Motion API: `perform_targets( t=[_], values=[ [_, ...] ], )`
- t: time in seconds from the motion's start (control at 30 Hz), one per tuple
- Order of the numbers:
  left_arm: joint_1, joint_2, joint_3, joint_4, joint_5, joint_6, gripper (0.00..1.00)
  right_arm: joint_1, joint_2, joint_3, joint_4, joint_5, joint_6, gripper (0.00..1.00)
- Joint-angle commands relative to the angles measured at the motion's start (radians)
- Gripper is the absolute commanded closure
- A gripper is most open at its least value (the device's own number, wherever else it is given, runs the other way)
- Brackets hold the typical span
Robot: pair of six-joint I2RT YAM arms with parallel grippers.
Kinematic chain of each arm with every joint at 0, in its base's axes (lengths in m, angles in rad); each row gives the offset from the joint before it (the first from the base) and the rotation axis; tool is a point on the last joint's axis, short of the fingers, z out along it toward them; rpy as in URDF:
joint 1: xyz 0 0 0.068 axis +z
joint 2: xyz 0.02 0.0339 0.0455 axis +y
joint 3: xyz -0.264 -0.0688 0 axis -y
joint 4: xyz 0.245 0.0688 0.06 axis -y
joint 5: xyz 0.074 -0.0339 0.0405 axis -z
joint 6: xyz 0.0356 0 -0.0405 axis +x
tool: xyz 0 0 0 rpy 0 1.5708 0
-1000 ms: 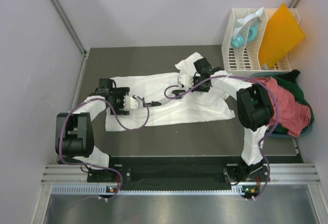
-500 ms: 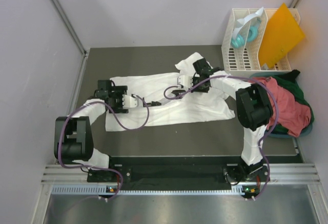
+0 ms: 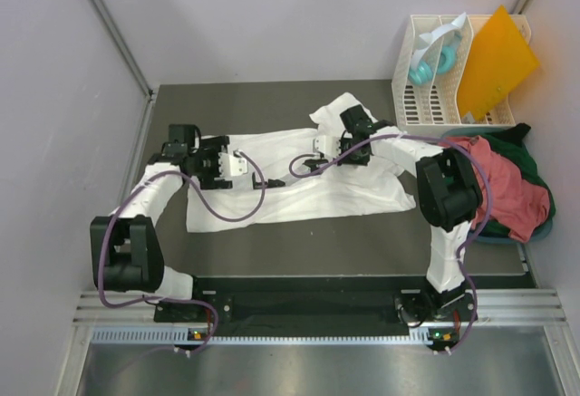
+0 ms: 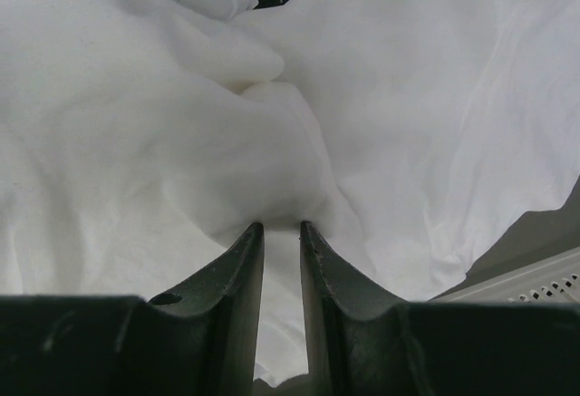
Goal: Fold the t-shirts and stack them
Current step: Fold the flattened tshirt in 1/3 of the way
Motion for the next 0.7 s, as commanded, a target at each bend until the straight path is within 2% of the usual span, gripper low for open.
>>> perform_targets(
  t=[0.0,0.17,0.33,0.43,0.67],
  values=[
    [-0.038,0.015,0.082,-0.197,0.143,0.01,0.07,0.023,-0.004,0.003,0.014,-0.01,0.009,0.77],
    [-0.078,0.059,0.099,-0.325,0.129,0.088,0.07,0.019,0.003,0.021,0.029,0.003,0.004,0.79],
    [-0.1,0.095,0.071,-0.304,0.102,0.089,0.07,0.019,0.01,0.093,0.012,-0.012,0.036,0.8],
    [-0.101,0.096,0.053,-0.261,0.092,0.075,0.07,0.019,0.013,0.11,0.007,-0.009,0.046,0.8],
    [-0.112,0.105,-0.045,-0.032,0.003,0.007,0.07,0.019,0.019,0.109,0.012,-0.001,0.05,0.81]
  ],
)
